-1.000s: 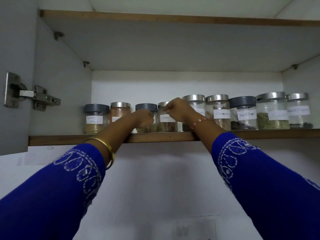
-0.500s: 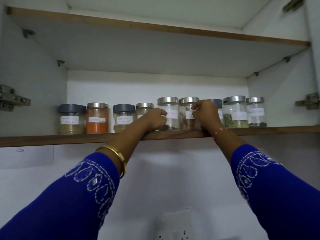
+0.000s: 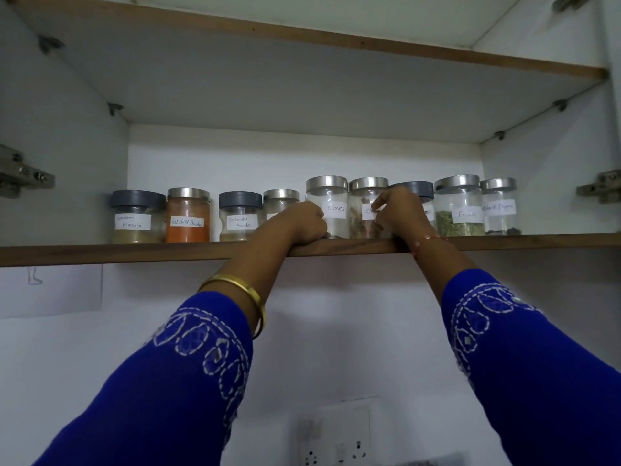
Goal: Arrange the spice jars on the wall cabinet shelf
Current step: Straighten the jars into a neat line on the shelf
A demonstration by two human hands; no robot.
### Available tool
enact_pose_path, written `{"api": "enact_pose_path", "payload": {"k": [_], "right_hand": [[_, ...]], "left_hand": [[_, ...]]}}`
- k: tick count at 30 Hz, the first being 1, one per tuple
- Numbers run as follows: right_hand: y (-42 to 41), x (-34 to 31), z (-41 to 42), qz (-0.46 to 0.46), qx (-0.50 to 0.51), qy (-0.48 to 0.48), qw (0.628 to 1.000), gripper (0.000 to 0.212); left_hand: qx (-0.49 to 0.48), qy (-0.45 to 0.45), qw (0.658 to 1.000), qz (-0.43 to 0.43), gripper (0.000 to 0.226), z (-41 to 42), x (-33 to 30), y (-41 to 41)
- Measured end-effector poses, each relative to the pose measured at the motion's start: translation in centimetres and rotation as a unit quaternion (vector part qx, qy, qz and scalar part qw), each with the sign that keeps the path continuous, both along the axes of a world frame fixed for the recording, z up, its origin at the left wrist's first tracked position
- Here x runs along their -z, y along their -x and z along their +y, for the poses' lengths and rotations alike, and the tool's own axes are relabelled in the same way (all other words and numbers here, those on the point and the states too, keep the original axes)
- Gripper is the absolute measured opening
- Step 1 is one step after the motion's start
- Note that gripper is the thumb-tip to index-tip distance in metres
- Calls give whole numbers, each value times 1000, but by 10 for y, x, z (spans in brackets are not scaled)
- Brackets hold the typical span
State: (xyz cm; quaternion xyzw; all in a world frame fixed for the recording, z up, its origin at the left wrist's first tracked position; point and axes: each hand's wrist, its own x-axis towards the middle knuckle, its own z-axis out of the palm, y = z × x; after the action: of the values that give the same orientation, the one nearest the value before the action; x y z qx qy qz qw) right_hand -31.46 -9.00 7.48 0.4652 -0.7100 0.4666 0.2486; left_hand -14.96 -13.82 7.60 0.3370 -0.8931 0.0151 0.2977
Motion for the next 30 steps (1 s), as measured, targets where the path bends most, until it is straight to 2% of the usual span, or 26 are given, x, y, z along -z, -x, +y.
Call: {"api": "enact_pose_path", "payload": {"k": [8, 12, 18, 26, 30], "right_hand": [[-7, 0, 3, 13, 26, -19, 999, 23], [-9, 1, 3, 27, 29, -30, 999, 24], [-9, 2, 0, 34, -2, -29, 999, 28], [-3, 1, -8, 31, -58, -67, 996, 28], [-2, -1, -12, 5, -75, -98, 992, 38]], "left_hand": [[15, 19, 1000, 12, 39, -2, 0, -1], [-5, 21, 1000, -20, 41, 0, 1, 0], [-12, 47, 999, 23, 40, -4, 1, 1], [-63, 56, 996, 12, 46, 5, -3, 24], [-91, 67, 993, 43, 41, 9, -1, 41]]}}
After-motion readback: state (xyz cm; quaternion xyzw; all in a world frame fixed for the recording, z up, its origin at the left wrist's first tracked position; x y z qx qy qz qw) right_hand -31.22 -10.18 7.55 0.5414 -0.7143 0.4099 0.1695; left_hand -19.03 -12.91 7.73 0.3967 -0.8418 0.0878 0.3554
